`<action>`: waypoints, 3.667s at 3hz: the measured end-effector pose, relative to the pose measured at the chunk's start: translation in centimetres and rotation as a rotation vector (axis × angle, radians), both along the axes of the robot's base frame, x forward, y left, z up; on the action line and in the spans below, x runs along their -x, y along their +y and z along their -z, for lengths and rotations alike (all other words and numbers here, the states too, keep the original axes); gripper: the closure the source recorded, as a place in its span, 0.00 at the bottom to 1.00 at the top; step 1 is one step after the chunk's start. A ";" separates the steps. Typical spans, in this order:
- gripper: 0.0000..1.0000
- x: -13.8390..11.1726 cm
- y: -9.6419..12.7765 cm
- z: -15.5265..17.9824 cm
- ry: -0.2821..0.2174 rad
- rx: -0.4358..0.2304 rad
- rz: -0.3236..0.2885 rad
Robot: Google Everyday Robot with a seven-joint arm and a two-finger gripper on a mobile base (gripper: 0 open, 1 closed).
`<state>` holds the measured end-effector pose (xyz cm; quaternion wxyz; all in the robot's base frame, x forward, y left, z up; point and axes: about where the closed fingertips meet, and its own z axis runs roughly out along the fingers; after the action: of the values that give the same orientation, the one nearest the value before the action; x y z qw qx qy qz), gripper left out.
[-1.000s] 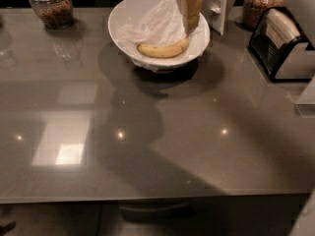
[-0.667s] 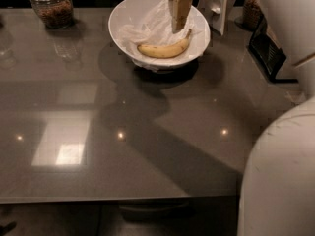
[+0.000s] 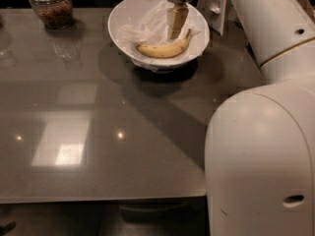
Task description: Pick banana from white bowl
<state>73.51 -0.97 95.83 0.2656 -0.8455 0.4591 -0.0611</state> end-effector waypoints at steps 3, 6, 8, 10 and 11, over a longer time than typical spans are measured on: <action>0.29 -2.8 -2.1 5.9 0.148 0.011 0.127; 0.39 -3.9 -3.9 11.1 0.239 0.080 0.194; 0.58 -4.3 -4.3 11.7 0.238 0.108 0.204; 1.00 -4.3 -4.7 10.5 0.214 0.130 0.201; 1.00 -3.8 -4.9 8.9 0.195 0.117 0.196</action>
Offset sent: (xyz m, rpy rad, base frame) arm 0.0348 -0.0347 -0.0500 -0.0324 0.1963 -0.1406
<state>77.31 -5.91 86.95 0.1628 -0.8126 0.5588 -0.0310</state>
